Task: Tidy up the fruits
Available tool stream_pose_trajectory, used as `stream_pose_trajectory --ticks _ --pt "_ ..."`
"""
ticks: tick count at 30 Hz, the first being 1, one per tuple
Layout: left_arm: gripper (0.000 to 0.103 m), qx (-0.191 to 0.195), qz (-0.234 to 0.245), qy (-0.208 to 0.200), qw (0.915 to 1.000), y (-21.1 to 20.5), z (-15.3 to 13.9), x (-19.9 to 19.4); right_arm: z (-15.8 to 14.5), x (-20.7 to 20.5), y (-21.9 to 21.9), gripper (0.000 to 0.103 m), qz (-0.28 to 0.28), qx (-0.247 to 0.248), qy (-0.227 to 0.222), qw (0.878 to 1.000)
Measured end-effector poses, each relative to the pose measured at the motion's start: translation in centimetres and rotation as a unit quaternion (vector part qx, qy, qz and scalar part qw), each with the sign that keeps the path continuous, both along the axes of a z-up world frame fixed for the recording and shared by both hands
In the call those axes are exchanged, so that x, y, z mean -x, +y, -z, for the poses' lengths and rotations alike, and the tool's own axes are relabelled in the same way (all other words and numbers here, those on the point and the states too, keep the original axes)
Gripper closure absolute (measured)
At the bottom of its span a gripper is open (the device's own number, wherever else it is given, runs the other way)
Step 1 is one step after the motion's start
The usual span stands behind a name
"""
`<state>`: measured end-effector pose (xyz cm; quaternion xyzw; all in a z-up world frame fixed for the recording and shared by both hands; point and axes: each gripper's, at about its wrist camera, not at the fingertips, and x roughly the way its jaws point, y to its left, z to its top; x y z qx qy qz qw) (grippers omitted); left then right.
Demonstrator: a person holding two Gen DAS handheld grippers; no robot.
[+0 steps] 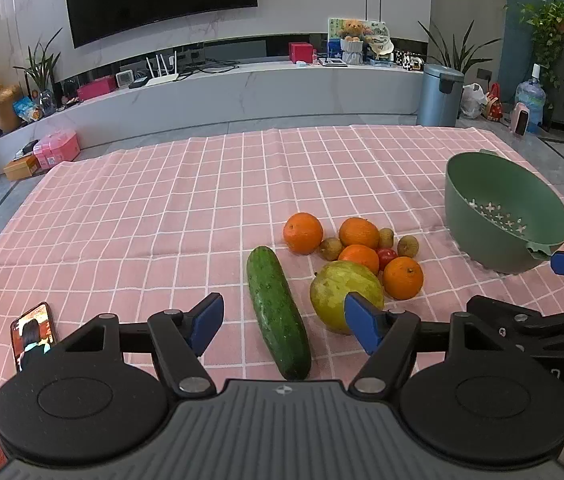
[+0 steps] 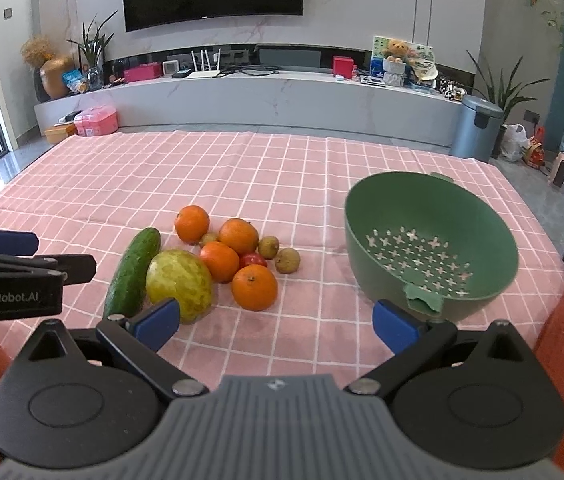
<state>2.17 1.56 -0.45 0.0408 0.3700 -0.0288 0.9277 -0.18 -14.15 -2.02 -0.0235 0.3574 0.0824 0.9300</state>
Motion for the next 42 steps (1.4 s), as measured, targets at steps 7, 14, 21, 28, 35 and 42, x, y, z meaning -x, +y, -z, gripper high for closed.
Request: stream_pose_trajectory --ticks 7,14,21,28,35,42 --pt "0.022 0.008 0.004 0.010 0.9999 0.4 0.5 -1.1 0.6 -1.3 0.7 0.005 -0.009 0.001 0.012 1.000" --pt "0.022 0.010 0.004 0.017 0.9998 1.0 0.9 -1.6 1.1 -2.0 1.3 0.005 -0.016 0.006 0.020 1.000" --pt "0.027 0.014 -0.003 0.030 0.9995 1.8 1.6 -2.8 1.9 -2.9 2.7 0.007 -0.038 0.009 0.023 0.999" --pt "0.038 0.046 -0.011 0.062 0.9969 3.6 3.0 -4.6 3.3 -4.6 4.7 0.026 -0.074 0.002 0.036 0.997" --pt "0.039 0.101 -0.025 0.098 0.9898 5.4 4.7 -6.5 4.5 -6.2 6.2 0.029 -0.091 -0.012 0.055 0.994" --pt "0.040 0.126 -0.029 0.129 0.9832 6.2 6.3 -8.4 5.7 -7.1 7.0 0.029 -0.096 -0.022 0.064 0.993"
